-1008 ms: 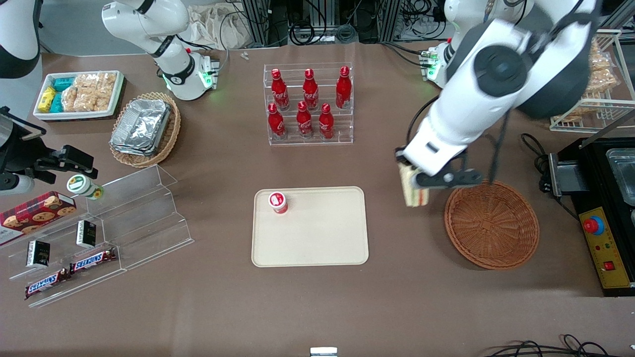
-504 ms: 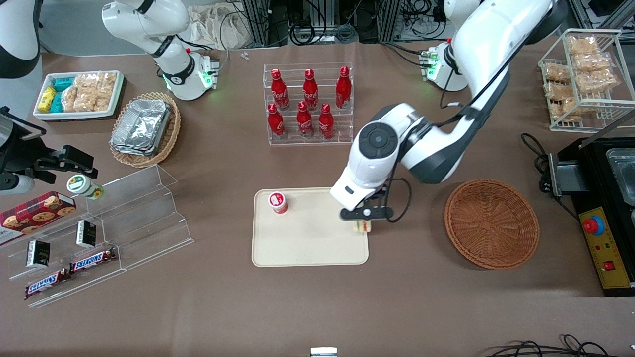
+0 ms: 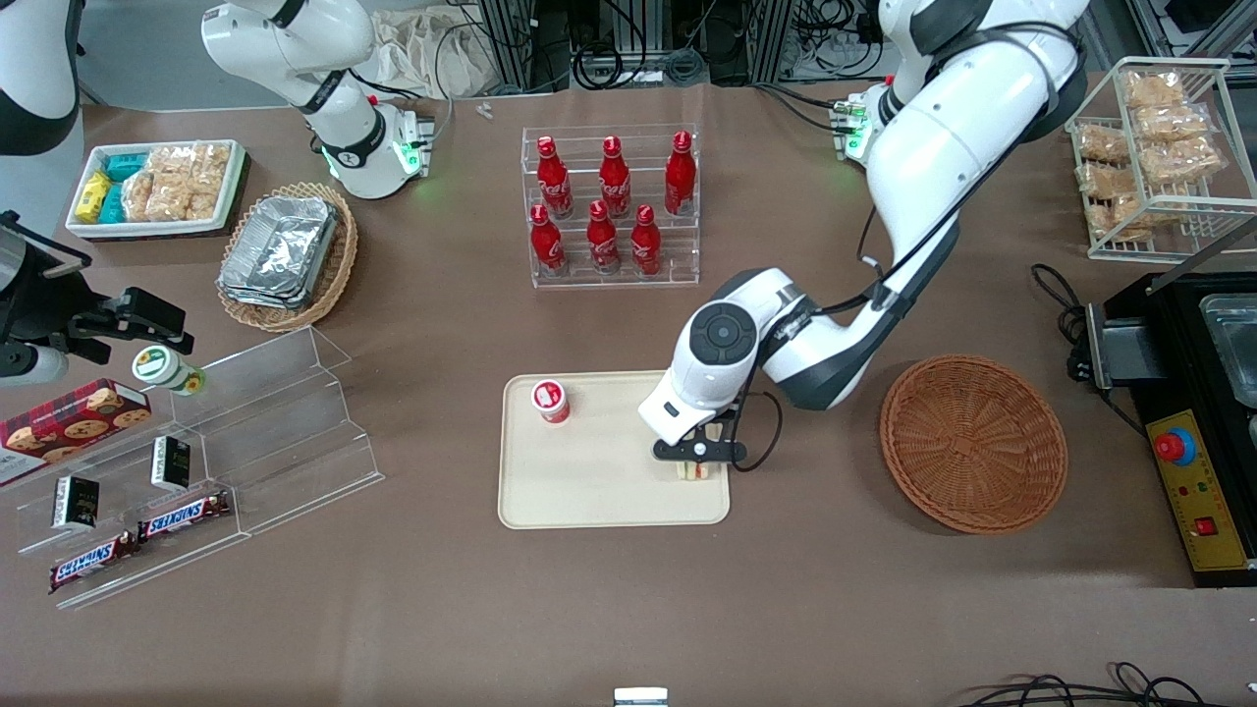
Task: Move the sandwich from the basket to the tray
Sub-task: 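Carry the sandwich over the cream tray and lower it onto it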
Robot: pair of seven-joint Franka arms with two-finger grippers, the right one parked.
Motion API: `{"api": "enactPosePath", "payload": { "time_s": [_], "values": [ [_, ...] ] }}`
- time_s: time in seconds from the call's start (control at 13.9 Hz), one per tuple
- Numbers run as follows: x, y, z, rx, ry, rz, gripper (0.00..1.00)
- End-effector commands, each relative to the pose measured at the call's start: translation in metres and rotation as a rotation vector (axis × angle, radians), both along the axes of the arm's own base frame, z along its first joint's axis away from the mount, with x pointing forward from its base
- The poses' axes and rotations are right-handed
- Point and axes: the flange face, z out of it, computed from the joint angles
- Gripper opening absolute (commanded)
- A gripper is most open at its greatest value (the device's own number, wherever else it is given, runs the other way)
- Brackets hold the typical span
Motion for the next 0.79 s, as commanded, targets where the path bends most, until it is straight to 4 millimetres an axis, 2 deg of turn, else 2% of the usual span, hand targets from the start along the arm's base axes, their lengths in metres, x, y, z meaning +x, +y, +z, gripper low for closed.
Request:
{"api": "enactPosePath", "payload": {
  "time_s": [0.0,0.07,0.14,0.22,0.36,0.72],
  "values": [
    [0.012,0.004,-0.012,-0.002,-0.027,0.022,0.0],
    [0.012,0.004,-0.01,-0.007,-0.021,0.03,0.17],
    [0.013,0.005,-0.008,-0.002,-0.023,0.031,0.74],
    [0.014,0.006,-0.005,0.005,-0.027,0.028,0.99],
    [0.011,0.012,0.011,0.056,0.0,0.037,1.0],
    [-0.002,0.032,0.09,0.183,0.044,0.033,1.0]
  ]
}}
